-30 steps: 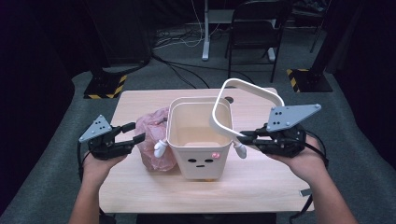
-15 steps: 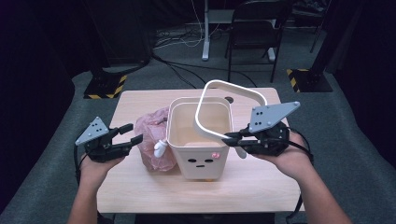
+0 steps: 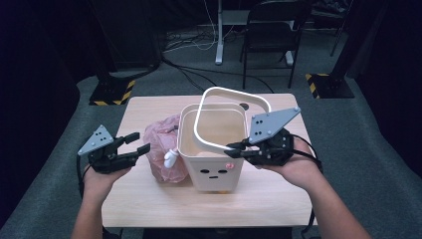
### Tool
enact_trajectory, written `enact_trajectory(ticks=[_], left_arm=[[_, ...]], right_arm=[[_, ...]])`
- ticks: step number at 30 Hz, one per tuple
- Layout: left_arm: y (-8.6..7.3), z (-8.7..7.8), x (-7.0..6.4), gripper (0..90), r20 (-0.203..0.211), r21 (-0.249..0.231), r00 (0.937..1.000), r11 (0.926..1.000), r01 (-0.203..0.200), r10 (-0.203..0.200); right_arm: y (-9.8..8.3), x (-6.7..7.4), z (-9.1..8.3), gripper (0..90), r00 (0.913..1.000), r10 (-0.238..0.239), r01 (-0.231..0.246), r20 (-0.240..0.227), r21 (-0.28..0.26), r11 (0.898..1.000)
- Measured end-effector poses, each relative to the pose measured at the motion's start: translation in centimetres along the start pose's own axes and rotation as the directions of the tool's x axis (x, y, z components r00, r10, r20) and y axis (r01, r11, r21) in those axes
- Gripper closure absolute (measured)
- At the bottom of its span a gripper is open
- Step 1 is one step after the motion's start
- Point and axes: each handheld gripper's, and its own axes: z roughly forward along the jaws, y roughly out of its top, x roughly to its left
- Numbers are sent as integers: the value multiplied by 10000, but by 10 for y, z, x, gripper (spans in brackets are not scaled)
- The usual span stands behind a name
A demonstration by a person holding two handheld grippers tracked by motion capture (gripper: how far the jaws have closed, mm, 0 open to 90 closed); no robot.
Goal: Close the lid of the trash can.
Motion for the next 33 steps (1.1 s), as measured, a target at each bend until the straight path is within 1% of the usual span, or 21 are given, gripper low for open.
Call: enact_trajectory(ticks=[17,29,33], left_arm=[[-4,-4,5,420,-188,-15,9996,9998,193,-194],[-7,-12,6,421,-352,-65,9990,9996,260,-262],[-7,-13,6,421,-395,-35,9988,9996,294,-295]], right_arm=[[11,0,15,832,9985,-318,325,-438,154,9994],[17,-5,24,832,9948,-472,488,-905,154,9987],[19,-5,26,833,9934,-568,596,-999,250,9979]])
